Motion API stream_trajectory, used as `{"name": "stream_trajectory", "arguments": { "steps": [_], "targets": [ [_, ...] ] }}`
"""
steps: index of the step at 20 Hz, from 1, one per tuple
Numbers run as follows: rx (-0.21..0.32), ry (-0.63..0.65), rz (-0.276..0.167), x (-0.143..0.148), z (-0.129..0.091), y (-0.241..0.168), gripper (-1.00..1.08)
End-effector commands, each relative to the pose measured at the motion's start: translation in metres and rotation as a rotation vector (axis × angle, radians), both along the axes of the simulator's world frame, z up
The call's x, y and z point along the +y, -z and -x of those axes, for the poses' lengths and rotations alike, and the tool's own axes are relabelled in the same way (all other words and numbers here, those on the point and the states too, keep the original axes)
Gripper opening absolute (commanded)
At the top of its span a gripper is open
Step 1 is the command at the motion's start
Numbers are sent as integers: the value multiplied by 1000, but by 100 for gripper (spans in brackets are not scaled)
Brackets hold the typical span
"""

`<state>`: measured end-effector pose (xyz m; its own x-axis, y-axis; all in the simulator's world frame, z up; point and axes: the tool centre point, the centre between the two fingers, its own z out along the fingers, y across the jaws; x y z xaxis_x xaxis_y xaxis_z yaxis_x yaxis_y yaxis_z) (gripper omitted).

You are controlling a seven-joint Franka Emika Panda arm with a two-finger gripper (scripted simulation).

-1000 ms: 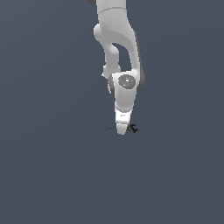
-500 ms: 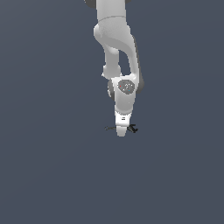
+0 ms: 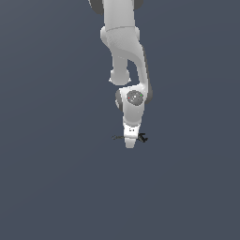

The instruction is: Pick up the object and move it to a goal position.

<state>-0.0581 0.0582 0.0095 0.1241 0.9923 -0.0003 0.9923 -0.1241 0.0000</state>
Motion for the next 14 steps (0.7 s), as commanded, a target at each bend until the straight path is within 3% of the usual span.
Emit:
{"name": "stream_trajectory", "arguments": {
  "steps": [1,14],
  "targets": [
    [0,2,0,-1,0,2,-100],
    [0,-5,-1,5,-4,-5,-100]
  ]
}}
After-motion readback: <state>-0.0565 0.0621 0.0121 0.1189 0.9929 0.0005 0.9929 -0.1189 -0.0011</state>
